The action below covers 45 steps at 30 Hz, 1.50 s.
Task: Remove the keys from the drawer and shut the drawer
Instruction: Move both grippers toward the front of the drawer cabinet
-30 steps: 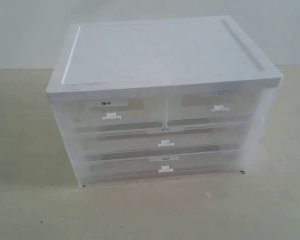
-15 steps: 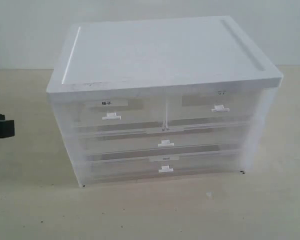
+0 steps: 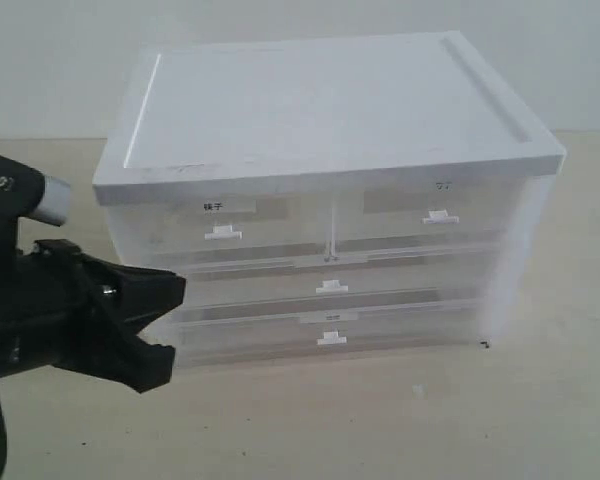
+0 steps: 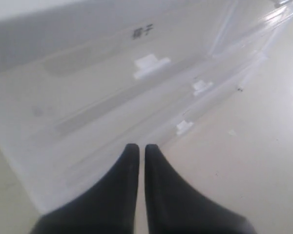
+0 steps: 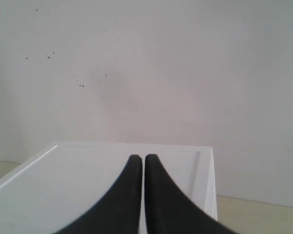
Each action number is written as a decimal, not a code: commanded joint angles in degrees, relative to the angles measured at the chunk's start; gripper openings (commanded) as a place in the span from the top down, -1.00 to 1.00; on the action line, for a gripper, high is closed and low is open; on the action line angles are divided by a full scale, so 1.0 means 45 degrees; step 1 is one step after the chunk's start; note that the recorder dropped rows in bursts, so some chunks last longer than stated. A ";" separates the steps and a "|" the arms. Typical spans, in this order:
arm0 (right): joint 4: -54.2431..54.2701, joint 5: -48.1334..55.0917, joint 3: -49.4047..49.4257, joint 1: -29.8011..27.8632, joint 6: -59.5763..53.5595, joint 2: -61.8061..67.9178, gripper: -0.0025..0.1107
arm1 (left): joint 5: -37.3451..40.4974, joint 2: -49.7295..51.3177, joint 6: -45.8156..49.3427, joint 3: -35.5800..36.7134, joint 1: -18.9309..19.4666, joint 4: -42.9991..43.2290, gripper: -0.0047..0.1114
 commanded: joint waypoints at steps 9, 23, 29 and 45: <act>-0.1263 0.1435 -0.0113 0.3283 -0.6965 0.1360 0.96 | -0.4697 0.1409 0.0217 0.0102 -0.0376 0.1162 0.84; -0.3757 1.2192 0.1557 1.2262 -1.2232 0.3737 0.35 | -0.5526 0.2718 0.1886 0.0102 -0.0376 -0.0514 0.84; -0.2643 1.4463 0.1555 1.3961 -1.3816 0.6519 0.35 | -0.5741 0.2743 0.1939 0.0102 -0.0376 -0.0432 0.84; -0.4357 1.5348 0.1555 1.3719 -1.0752 0.7131 0.36 | -0.5592 0.2743 0.1939 0.0102 -0.0376 -0.0432 0.84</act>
